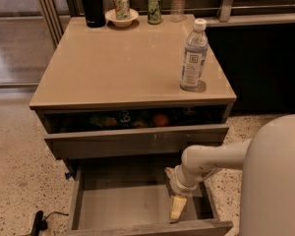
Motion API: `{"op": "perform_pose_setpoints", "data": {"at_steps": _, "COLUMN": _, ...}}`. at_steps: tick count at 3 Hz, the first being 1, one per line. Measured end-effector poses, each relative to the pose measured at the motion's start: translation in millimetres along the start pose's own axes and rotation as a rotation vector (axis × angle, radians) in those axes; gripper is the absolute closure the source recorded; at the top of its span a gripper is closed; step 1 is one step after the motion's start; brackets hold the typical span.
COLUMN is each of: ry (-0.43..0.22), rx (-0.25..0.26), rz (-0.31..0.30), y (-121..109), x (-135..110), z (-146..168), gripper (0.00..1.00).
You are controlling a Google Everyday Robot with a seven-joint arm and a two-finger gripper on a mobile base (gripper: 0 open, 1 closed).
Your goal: Open middle drawer
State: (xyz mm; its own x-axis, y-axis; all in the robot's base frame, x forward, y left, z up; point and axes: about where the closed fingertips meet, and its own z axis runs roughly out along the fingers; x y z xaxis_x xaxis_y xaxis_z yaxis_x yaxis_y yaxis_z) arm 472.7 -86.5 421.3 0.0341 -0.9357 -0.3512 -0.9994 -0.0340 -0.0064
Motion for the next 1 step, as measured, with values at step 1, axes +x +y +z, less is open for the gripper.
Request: {"op": "perform_pose_setpoints", "data": {"at_steps": 1, "ry": 0.0, "rx": 0.0, "rz": 0.0, "y": 0.0, "x": 0.0, "z": 0.0, "gripper": 0.0}}
